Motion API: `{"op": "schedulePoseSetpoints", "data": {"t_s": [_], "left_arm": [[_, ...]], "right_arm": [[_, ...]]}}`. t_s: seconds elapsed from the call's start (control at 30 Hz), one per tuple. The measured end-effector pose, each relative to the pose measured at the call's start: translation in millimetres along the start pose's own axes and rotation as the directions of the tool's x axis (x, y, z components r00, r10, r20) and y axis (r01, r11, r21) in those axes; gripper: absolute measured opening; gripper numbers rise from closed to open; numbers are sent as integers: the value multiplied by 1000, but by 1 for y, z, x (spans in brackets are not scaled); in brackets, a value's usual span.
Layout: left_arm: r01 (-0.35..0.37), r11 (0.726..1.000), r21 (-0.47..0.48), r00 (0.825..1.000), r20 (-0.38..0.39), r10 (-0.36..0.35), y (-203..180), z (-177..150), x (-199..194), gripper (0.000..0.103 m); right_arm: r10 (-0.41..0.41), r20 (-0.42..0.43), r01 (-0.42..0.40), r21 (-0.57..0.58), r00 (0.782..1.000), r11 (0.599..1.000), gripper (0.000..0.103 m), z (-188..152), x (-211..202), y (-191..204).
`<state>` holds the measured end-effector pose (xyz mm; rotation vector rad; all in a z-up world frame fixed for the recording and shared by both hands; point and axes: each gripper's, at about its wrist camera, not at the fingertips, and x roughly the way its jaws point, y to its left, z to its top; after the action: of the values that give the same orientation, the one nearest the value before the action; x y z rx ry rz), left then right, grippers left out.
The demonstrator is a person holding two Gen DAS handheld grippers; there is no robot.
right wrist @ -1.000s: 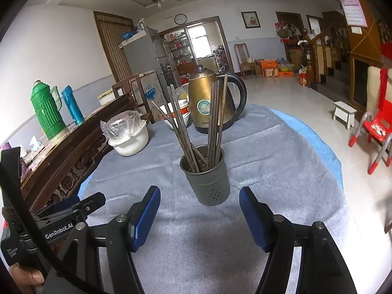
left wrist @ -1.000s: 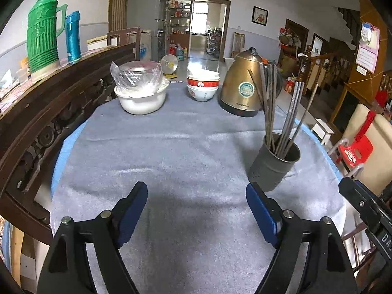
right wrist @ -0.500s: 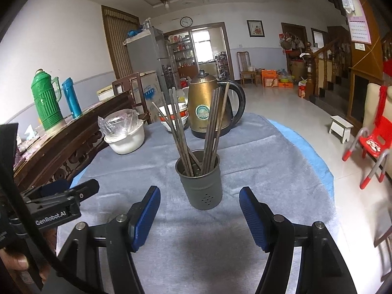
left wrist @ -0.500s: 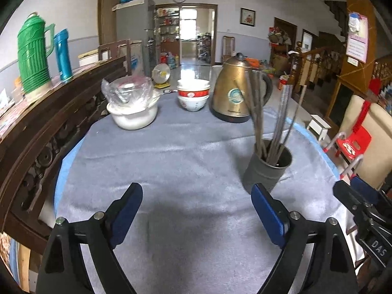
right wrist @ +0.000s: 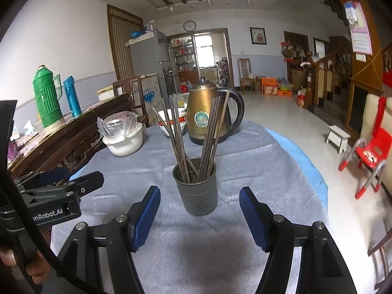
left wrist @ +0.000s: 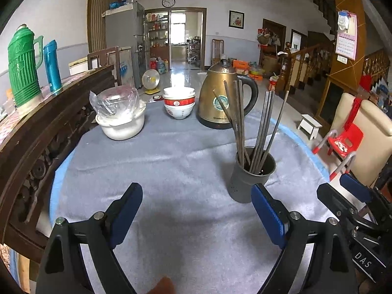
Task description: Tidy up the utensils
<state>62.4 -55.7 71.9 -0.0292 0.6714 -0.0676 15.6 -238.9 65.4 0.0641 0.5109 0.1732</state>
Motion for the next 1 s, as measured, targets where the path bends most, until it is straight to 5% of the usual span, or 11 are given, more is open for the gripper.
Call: {"op": "schedulePoseSetpoints", "data": {"t_s": [0.33, 1.0], "left_arm": [[11, 1000, 0, 1000, -5, -11, -3, 4, -4, 101], [28, 1000, 7, 1000, 7, -28, -8, 8, -10, 103]], "right_arm": [[-3, 4, 3, -11, 1000, 1000, 71, 5, -1, 2], [-16, 12, 16, -19, 1000, 1000, 71, 8, -6, -3]]}}
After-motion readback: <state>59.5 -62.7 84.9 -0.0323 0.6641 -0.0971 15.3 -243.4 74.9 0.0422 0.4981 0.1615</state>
